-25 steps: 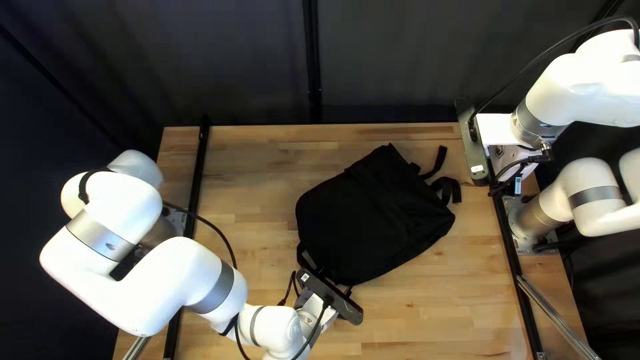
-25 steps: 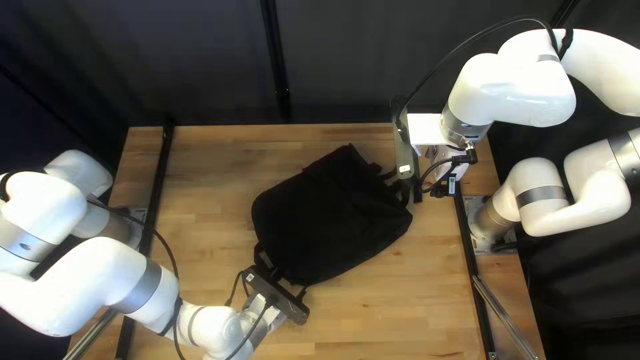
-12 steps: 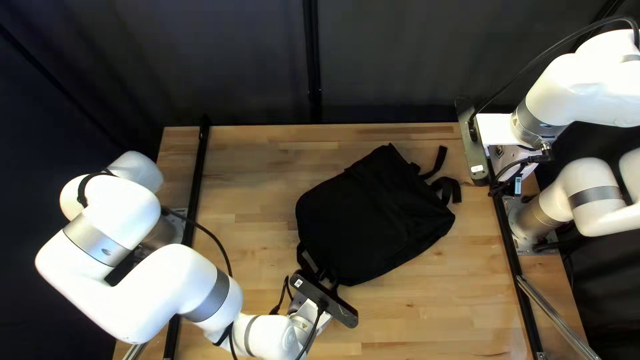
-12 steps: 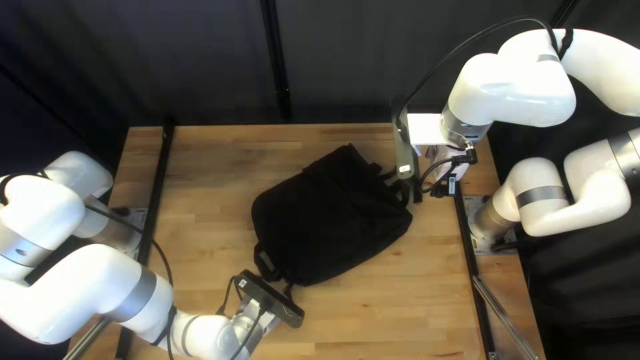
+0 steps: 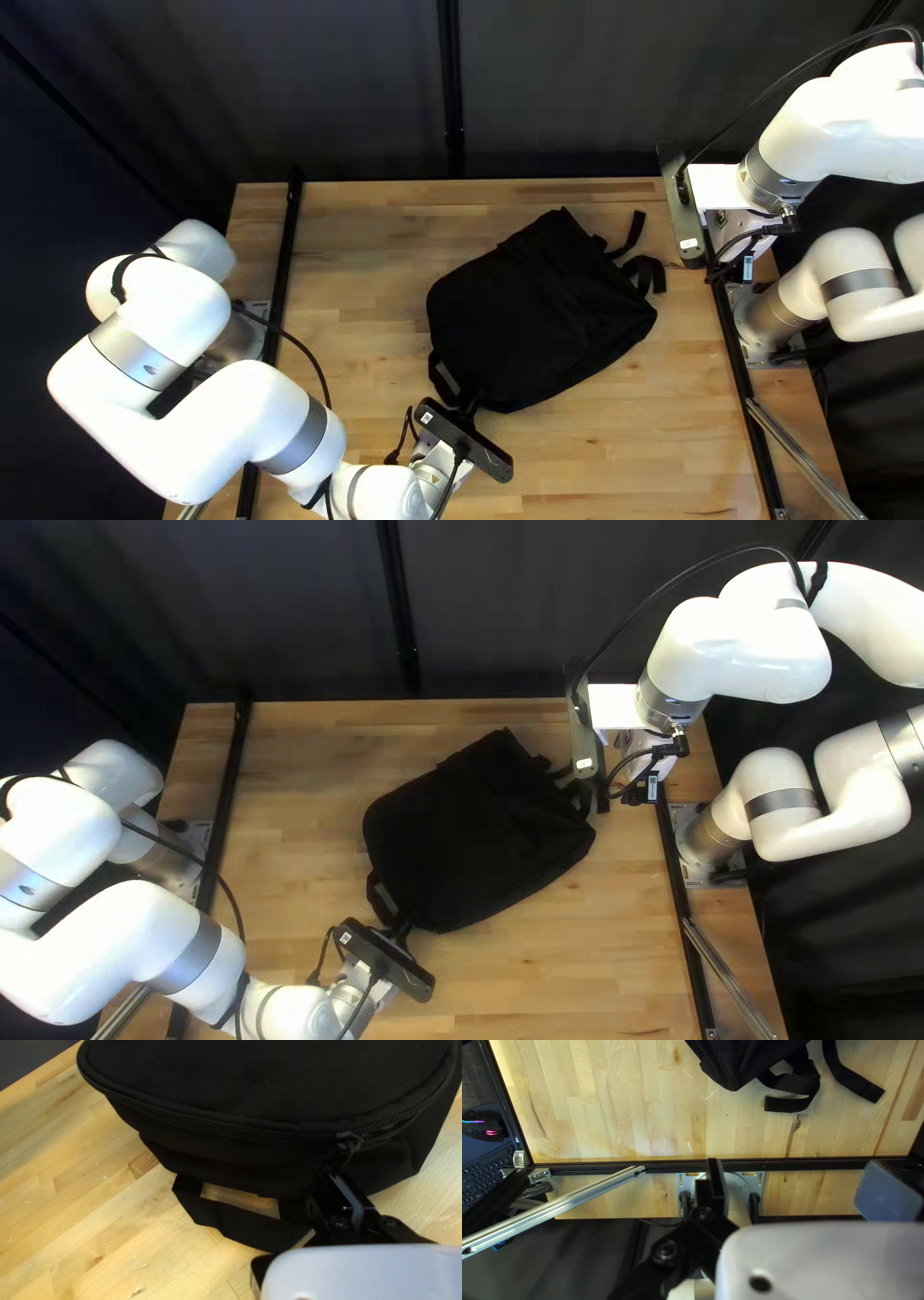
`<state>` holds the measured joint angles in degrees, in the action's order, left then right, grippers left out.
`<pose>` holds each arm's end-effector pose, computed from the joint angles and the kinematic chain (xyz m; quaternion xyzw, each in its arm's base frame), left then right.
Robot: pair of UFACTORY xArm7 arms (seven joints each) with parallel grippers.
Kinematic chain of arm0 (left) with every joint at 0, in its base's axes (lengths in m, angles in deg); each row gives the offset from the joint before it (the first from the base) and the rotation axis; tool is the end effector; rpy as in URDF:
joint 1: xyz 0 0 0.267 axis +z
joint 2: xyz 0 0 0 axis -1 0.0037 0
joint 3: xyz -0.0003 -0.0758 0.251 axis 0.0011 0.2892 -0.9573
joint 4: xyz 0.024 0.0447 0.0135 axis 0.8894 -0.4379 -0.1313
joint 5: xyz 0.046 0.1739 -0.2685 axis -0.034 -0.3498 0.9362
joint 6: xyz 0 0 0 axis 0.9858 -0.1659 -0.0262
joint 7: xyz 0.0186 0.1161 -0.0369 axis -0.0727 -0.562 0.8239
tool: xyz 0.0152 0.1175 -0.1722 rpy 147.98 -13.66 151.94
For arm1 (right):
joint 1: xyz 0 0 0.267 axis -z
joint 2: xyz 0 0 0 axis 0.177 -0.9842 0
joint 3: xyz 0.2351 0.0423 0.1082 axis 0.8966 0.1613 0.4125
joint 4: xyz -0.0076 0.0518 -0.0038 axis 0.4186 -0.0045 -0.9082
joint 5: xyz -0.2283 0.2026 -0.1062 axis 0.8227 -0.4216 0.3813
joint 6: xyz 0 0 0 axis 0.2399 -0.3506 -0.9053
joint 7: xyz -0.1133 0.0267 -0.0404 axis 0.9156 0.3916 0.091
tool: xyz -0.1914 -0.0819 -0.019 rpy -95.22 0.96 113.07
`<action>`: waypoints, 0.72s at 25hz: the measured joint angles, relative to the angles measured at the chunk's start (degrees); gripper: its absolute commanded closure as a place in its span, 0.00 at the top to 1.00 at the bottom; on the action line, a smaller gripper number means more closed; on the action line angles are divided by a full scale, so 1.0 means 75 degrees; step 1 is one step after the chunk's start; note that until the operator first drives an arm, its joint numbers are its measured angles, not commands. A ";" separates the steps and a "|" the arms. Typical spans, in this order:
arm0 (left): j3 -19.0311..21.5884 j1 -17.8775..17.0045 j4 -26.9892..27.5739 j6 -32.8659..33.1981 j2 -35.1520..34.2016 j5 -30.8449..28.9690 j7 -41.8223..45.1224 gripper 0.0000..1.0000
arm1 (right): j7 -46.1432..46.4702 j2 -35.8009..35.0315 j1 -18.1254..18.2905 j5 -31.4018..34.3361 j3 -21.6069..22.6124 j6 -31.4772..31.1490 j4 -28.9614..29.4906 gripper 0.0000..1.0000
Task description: Remove a lunch box from a kids backpack
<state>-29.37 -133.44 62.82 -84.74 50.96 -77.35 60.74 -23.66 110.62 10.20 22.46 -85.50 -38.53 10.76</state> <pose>0.4595 -0.0965 0.0210 -0.8010 -0.3411 -0.3754 0.3179 0.2413 0.0000 0.2608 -1.0000 0.0001 0.0004 0.0000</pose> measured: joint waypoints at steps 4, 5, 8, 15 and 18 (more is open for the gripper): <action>0.0007 0.0062 -0.0196 0.0136 -0.0286 0.0026 0.0015 0.00 | 0.0000 0.0000 0.0000 0.0000 0.0000 0.0000 0.0000 1.00; 0.0006 0.0085 -0.0272 0.0193 -0.0381 0.0020 0.0023 0.00 | 0.0000 0.0000 0.0000 0.0000 0.0000 0.0000 0.0000 1.00; -0.0020 0.0167 -0.0480 0.0378 -0.0612 -0.0035 0.0037 0.00 | 0.0000 0.0000 0.0000 0.0000 0.0000 0.0000 0.0000 1.00; -0.0158 0.0463 -0.1063 0.1026 -0.1189 -0.0228 0.0148 0.00 | 0.0000 0.0000 0.0000 0.0000 0.0000 0.0000 0.0000 1.00; -0.0222 0.0652 -0.1369 0.1446 -0.1487 -0.0228 0.0240 0.00 | 0.0000 0.0000 0.0000 0.0000 0.0000 0.0000 0.0000 1.00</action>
<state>-31.04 -128.55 52.55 -73.89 39.81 -79.06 62.54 -23.66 110.62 10.20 22.46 -85.50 -38.53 10.76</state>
